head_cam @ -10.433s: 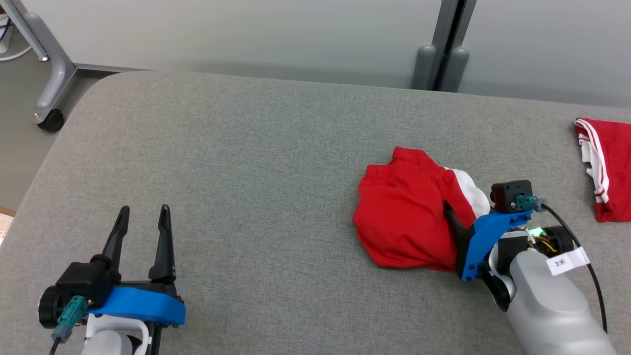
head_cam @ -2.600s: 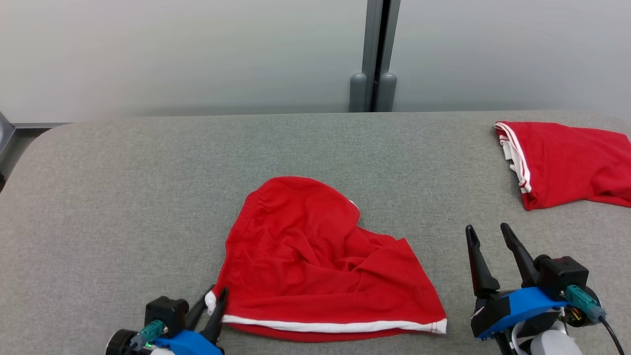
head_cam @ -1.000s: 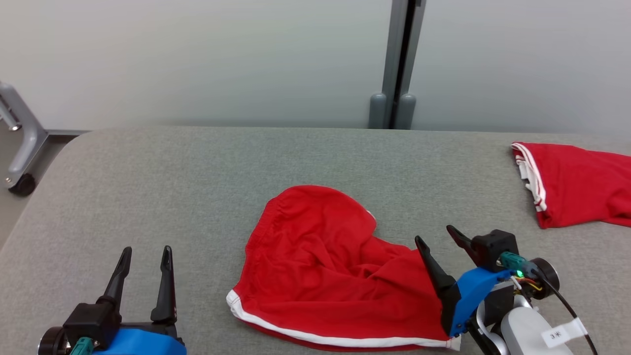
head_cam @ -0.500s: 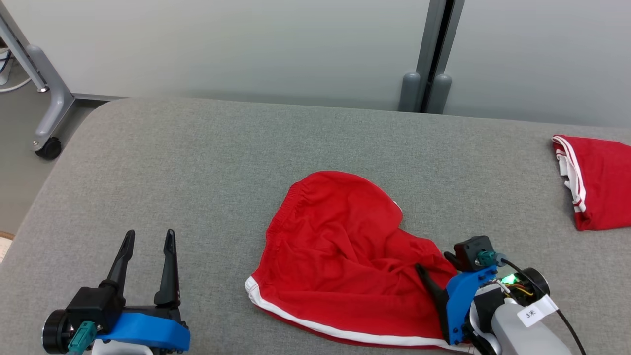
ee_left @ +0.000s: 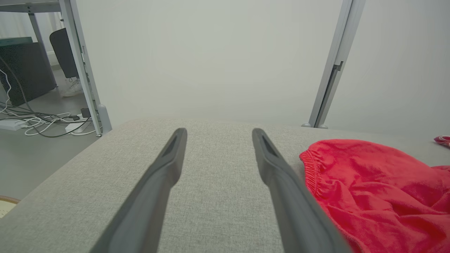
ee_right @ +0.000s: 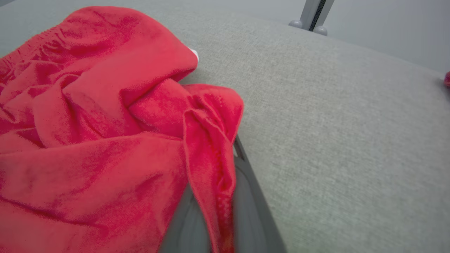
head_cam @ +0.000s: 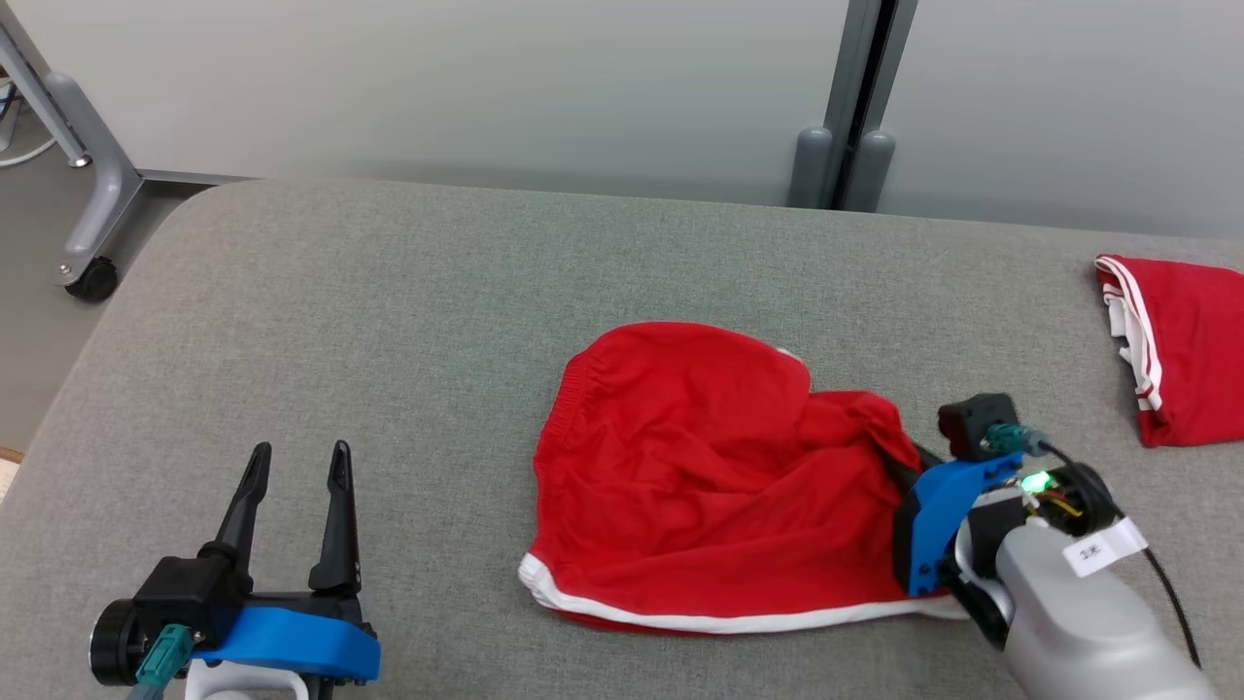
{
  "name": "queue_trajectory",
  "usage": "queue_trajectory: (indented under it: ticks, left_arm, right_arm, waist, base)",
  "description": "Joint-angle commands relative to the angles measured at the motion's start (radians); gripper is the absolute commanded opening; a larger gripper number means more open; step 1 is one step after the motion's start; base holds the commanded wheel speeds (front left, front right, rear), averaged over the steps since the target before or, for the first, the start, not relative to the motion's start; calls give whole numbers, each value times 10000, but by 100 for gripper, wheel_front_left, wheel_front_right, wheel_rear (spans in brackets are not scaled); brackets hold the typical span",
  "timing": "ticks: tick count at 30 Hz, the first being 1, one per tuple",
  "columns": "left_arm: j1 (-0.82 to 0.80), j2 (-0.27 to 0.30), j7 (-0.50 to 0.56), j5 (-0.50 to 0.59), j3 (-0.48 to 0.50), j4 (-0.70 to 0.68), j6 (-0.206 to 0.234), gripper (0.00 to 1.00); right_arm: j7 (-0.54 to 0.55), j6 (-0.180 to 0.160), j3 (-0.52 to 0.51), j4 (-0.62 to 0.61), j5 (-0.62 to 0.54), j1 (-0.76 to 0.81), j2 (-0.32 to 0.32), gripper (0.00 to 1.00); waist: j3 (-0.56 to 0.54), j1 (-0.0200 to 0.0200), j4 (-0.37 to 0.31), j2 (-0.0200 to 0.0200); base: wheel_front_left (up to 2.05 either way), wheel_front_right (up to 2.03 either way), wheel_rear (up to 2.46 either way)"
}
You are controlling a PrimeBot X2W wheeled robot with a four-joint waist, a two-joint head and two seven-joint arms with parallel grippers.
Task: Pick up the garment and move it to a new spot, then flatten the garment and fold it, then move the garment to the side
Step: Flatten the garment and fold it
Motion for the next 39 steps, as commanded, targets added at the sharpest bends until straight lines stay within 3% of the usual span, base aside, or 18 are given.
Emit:
queue_trajectory:
  ticks: [1,6,7,8,9,14,19,27,39]
  left_arm:
    - [-147,-31,-41,61,40,5,-73,100]
    - [-241,-113,-41,138,41,51,-97,100]
    - [-240,-128,-41,146,40,63,-106,100]
    - [-239,-146,-41,144,39,82,-115,100]
    - [-239,-163,-41,143,43,92,-124,100]
    - [-167,-211,-41,187,147,121,-151,100]
    - [-33,-179,-39,246,295,107,-155,100]
    - [263,-256,-38,353,591,-41,-149,100]
    - [575,-199,-33,509,685,-67,-144,100]
  right_arm:
    - [-173,-2,-118,142,72,-377,-144,0]
    - [-470,-2,-334,910,9,-1045,-246,0]
    - [-500,-2,-330,1041,4,-1109,-197,7]
    - [-540,-2,-324,1174,11,-1171,-140,64]
    - [-651,-2,-352,1268,66,-1225,-98,100]
    - [-1336,-2,-633,1396,305,-1343,-38,100]
    - [-1614,-2,-1017,741,400,-1171,-227,100]
    - [-1623,-1,-2383,-2480,-280,371,-309,100]
    - [-1619,-1,-4252,-5793,-1813,3259,624,100]
  waist:
    - [25,0,-8,0]
    - [79,0,18,0]
    - [79,0,14,0]
    - [75,0,8,0]
    - [69,0,-2,0]
    - [-50,0,-195,0]
    - [-279,0,-543,0]
    - [-609,0,-1204,0]
    - [-963,0,-1624,0]
  base:
    - [0,0,0]
    - [0,0,0]
    - [0,0,0]
    - [0,0,0]
    - [0,0,0]
    - [0,0,0]
    - [0,0,0]
    - [0,0,0]
    - [0,0,0]
